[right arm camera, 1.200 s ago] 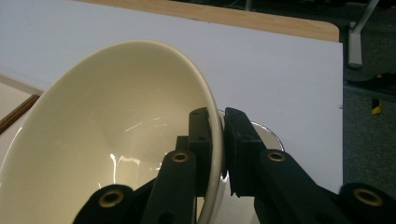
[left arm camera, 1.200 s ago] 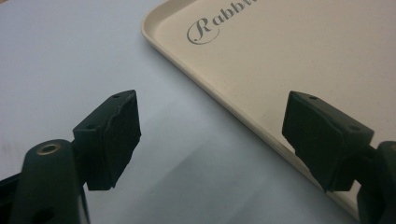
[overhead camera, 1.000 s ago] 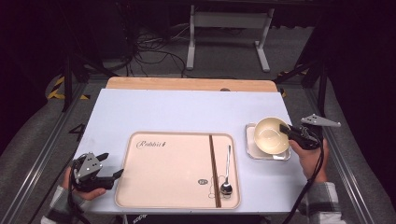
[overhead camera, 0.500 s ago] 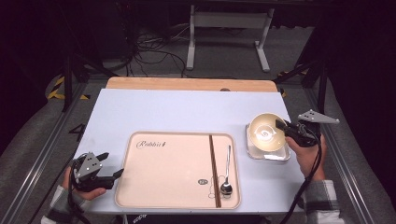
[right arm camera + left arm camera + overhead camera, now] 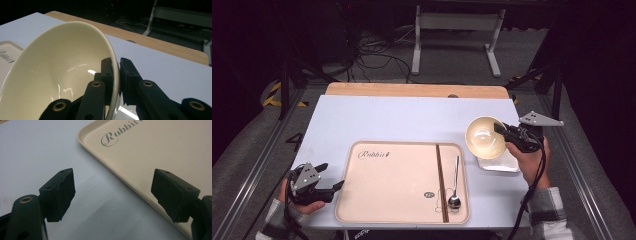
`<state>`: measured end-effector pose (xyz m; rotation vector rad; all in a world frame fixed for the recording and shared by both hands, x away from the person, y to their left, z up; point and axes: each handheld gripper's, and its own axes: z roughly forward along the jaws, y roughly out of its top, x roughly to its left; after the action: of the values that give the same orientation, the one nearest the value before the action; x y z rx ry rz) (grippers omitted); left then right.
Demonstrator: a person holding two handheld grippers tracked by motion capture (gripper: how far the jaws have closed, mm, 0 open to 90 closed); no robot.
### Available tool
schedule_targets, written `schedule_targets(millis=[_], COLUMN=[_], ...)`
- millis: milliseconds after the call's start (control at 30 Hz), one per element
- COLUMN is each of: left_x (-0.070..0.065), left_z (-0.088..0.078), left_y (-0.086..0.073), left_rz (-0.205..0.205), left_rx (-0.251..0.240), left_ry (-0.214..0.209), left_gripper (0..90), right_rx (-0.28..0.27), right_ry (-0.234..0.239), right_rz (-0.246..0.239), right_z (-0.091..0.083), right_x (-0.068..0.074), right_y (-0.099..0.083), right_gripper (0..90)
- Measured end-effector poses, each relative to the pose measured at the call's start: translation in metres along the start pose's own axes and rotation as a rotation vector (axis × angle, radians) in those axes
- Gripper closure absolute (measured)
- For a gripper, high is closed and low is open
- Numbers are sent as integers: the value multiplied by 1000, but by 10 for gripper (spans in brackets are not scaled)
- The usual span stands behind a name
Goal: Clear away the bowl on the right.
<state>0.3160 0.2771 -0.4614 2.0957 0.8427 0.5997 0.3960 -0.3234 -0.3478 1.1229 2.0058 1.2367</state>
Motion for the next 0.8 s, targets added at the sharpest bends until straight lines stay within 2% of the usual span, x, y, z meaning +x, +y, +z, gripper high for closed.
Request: schedule_targets(millis=[100, 267, 567, 800], left_x=[0, 0, 1, 1], left_z=[0, -1, -2, -2], left_y=[0, 0, 0, 0], left_rz=[-2, -1, -2, -5], left_rx=[-1, -6, -2, -6], left_ry=[0, 2, 7, 6], left_gripper=[203, 203, 203, 202], right_rx=[0, 23, 59, 113], right_ry=[25, 76, 164, 223], right_rz=[-19, -70, -115, -169], right_z=[7, 26, 58, 89], right_x=[9, 33, 68, 99], right_y=[4, 12, 19, 23], right_gripper=[820, 820, 820, 819])
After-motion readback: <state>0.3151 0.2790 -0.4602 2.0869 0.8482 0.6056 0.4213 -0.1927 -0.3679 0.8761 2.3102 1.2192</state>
